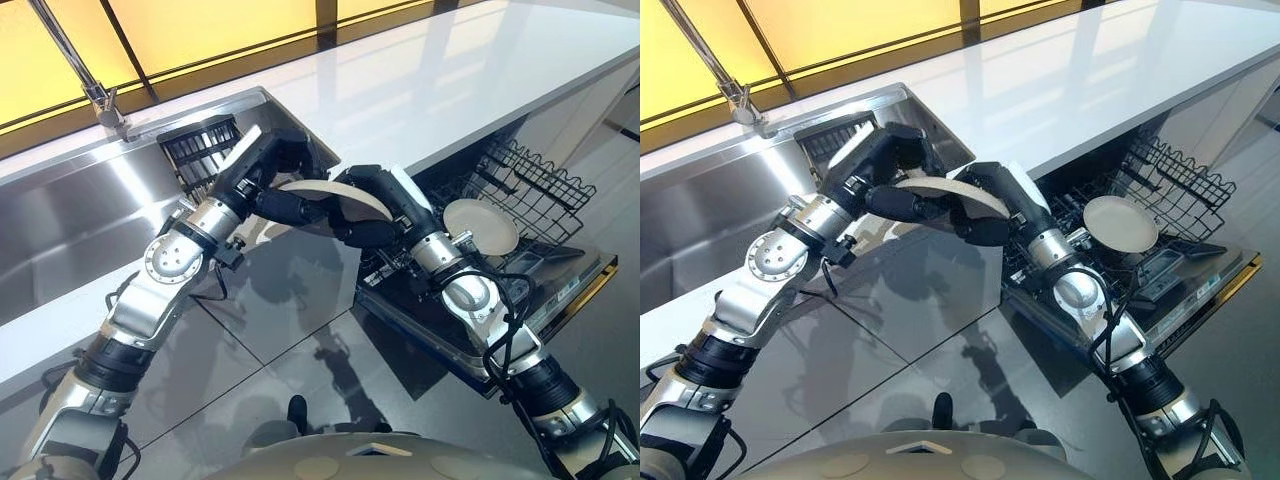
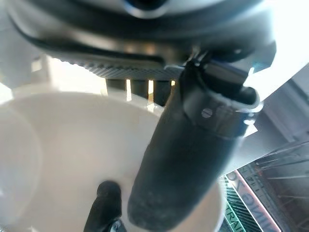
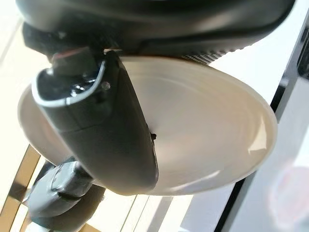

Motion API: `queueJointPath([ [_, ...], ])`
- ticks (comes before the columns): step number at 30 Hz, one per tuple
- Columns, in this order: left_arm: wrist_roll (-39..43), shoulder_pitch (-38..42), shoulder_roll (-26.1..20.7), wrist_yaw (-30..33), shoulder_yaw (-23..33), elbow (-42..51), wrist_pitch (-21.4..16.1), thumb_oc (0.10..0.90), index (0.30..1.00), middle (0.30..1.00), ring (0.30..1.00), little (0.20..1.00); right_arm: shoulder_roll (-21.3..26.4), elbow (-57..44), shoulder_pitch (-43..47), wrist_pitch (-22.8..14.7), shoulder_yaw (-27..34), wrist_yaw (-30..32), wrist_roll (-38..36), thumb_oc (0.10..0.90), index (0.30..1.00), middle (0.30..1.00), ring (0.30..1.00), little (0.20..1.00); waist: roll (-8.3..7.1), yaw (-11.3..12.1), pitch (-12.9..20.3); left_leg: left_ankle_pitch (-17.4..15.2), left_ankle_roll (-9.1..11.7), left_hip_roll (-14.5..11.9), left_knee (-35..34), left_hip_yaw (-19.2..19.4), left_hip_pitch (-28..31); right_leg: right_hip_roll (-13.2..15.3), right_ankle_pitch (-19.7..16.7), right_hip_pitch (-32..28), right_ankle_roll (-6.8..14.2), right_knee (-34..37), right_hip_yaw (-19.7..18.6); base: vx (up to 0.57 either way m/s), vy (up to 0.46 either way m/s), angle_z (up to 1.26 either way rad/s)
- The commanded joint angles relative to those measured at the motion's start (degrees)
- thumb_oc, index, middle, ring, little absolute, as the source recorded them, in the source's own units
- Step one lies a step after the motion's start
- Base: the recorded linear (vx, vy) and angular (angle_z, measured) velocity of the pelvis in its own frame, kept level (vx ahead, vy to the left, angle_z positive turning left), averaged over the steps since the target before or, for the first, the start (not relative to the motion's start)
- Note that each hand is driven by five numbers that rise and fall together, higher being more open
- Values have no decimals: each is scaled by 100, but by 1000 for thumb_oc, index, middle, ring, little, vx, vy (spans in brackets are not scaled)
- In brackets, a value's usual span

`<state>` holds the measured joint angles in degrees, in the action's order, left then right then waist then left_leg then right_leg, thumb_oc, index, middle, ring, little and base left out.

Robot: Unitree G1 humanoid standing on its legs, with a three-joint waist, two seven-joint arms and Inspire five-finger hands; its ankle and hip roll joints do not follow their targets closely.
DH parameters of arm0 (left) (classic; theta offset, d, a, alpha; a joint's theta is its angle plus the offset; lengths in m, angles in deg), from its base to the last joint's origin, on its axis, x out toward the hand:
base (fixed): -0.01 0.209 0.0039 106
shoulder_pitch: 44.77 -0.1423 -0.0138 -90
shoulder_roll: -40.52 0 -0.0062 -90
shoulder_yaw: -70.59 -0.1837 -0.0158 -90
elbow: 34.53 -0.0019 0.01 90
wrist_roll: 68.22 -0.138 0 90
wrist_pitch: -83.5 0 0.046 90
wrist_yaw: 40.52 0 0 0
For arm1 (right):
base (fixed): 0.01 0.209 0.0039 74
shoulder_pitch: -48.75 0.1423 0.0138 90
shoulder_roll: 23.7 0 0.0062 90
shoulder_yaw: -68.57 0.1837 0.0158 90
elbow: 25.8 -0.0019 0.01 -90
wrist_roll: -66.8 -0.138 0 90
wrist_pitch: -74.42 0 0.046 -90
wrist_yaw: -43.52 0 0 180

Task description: Pick up plates and place into dishwasher.

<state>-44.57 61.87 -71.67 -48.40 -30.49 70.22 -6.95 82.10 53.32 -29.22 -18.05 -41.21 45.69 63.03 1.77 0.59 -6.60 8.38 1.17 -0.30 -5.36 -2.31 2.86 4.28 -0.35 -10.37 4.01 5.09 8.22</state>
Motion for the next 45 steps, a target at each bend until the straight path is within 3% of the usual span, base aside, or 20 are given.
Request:
queueJointPath([
  [1,275,202,-367,196,756,359,-849,800,900,900,900,900,186,-301,412,-516,737,458,91,100,300,300,300,200,-98,174,512,-917,-259,388,51,394,475,-229,101,311,-3,-334,66,-8,10,15],
  [6,246,81,-379,287,943,265,-807,800,900,900,900,900,210,-303,426,-667,913,797,130,100,300,300,300,200,-89,192,498,-921,-253,390,57,373,480,-224,97,300,-2,-325,80,-2,5,4],
  [7,102,-81,-376,436,1083,91,-651,800,900,900,900,900,158,-294,468,-977,1170,1536,136,100,300,300,300,200,-72,213,485,-934,-250,386,69,374,487,-225,87,289,-2,-305,76,0,0,0],
  [12,-147,-397,-343,550,1288,-301,-684,800,900,900,900,900,51,-160,347,-1623,1850,2735,406,100,300,300,300,200,-36,212,472,-959,-266,389,73,374,502,-235,76,275,13,-263,75,0,0,0],
  [16,-114,-579,-424,580,1467,-449,-667,800,900,900,900,900,226,112,254,-1684,2294,3378,700,100,300,300,300,200,-33,219,483,-966,-266,387,75,379,499,-234,89,273,21,-262,85,0,0,0],
  [23,-52,-1038,-392,704,1947,-683,-763,800,900,900,900,900,297,911,-301,-1322,3205,4375,710,100,300,300,300,200,-61,204,501,-961,-264,366,61,401,501,-231,105,272,36,-271,102,14,-4,1],
  [26,-13,-1142,-342,671,2124,-819,-811,800,900,900,900,900,147,1348,-487,-1172,3484,4536,398,100,300,300,300,200,-52,194,507,-956,-251,347,50,414,499,-226,124,279,38,-300,122,0,0,0],
  [29,-20,-1202,-311,644,2230,-869,-788,800,900,900,900,900,-7,1677,-712,-982,3620,4326,234,100,300,300,300,200,-41,181,482,-942,-244,343,45,397,489,-221,129,295,45,-328,134,0,0,0],
  [31,-22,-1221,-300,640,2255,-872,-750,800,900,900,900,900,-55,1846,-774,-715,3552,4088,218,100,300,300,300,200,-39,184,470,-933,-240,342,42,387,485,-216,126,301,45,-332,148,0,0,0],
  [40,-67,-1246,-133,617,2257,-900,-720,800,900,900,900,900,-149,2694,-875,-534,3072,3657,350,100,300,300,300,200,-48,266,391,-903,-199,324,46,358,466,-185,132,295,39,-334,278,31,1,2],
  [45,-62,-1212,-109,630,2113,-928,-592,800,900,900,900,900,-27,3051,-680,-230,2739,3613,374,100,300,300,300,200,-45,401,351,-879,-168,323,39,281,454,-147,159,253,39,-339,448,47,4,19],
])
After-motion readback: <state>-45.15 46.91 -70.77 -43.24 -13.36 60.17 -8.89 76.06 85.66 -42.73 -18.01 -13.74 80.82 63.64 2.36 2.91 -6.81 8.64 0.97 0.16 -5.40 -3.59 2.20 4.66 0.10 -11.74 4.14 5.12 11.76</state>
